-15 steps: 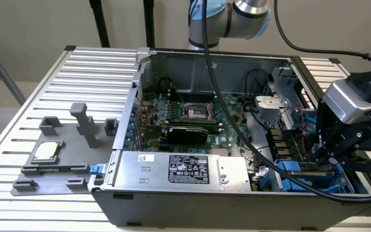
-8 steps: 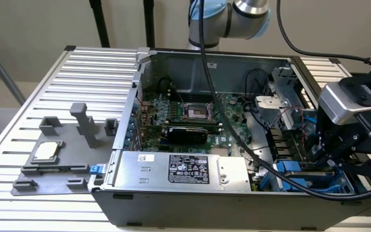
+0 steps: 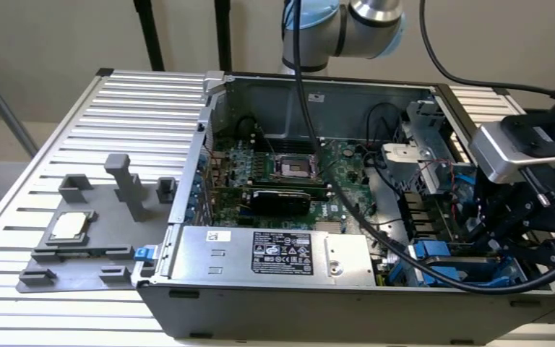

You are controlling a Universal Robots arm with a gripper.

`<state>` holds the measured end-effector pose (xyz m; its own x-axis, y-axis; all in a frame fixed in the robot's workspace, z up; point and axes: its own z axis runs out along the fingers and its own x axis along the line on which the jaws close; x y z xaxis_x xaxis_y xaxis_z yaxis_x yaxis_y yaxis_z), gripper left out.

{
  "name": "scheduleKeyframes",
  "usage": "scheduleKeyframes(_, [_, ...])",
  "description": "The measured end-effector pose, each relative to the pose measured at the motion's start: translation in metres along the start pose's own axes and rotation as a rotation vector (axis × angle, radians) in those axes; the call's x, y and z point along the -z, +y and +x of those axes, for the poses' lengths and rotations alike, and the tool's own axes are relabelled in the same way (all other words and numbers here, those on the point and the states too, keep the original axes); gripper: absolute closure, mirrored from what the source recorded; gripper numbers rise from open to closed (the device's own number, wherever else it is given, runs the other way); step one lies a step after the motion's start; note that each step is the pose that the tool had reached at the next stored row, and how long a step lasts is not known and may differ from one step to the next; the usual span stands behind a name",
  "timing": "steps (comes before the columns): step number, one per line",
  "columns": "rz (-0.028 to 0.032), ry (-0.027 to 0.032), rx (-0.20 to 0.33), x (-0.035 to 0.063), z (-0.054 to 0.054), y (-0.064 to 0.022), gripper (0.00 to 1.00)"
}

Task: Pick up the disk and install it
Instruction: 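Insert the first disk wire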

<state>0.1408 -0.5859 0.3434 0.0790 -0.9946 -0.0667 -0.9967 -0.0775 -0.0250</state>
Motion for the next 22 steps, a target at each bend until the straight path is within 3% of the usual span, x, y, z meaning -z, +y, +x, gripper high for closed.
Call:
scheduleKeyframes(5, [0.0178, 0.0054, -0.014, 0.0001, -0.001, 0.0043, 0.83])
scheduleKeyframes(9, [0.0394, 0.0129, -0.016, -0.0001, -0.002, 0.0100, 0.83])
scheduleKeyframes(15, [0.0709, 0.0176, -0.030, -0.0014, -0.003, 0.0142, 0.83])
scheduleKeyframes(18, [0.0813, 0.0193, -0.035, -0.0029, -0.005, 0.0177, 0.83])
scheduleKeyframes(22, [0.0897, 0.0206, -0.046, -0.0045, -0.007, 0.0189, 0.83])
